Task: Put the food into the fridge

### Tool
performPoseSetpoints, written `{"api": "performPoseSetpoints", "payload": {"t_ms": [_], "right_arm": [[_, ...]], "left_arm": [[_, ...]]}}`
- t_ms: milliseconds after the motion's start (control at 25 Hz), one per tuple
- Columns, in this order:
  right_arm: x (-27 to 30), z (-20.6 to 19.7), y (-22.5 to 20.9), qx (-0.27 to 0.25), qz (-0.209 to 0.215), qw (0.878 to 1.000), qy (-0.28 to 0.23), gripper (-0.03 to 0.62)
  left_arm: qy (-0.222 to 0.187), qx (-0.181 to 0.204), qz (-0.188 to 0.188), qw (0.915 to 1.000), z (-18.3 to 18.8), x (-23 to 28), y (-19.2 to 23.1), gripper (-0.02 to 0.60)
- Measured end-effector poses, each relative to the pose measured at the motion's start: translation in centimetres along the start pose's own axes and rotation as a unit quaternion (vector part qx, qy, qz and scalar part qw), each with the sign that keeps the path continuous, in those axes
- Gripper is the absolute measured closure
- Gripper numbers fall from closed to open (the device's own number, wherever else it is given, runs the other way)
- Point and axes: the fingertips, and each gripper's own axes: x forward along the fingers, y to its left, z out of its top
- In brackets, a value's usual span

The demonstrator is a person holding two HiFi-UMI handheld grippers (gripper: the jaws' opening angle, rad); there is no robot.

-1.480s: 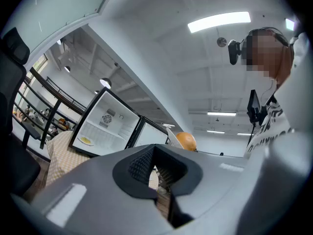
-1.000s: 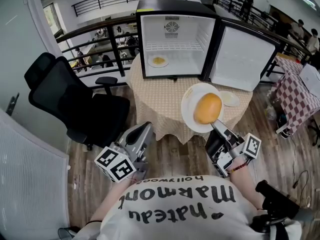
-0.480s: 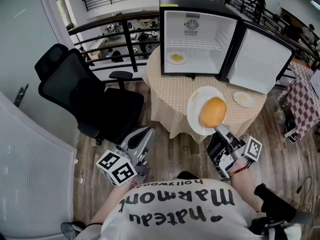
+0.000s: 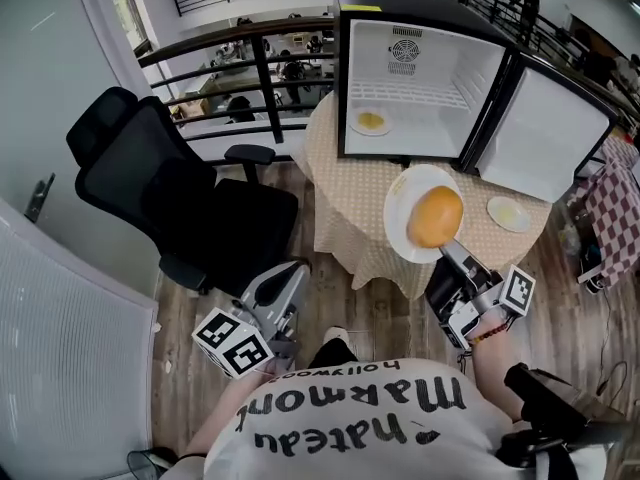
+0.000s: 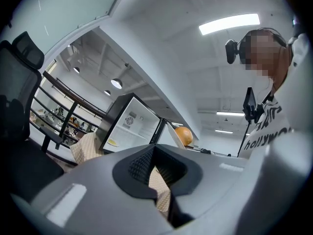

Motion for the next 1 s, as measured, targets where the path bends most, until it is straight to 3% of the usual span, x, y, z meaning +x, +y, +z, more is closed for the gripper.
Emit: {"api": "performPoseSetpoints", "payload": {"t_ms": [400, 1000], "right_arm": [[8.8, 6.9, -3.2, -0.010, 0.011, 1.000, -0.026, 0.571], [16.5, 13.3, -6.7, -0.002, 0.016, 0.998, -0.062, 0.571]], "left_arm": [[-0.008, 0.000, 0.003, 1.0000, 4.8, 6.3, 9.0, 0.575], [0.005, 0.007, 0.004, 1.0000, 7.3, 10.8, 16.4, 0.574]]}}
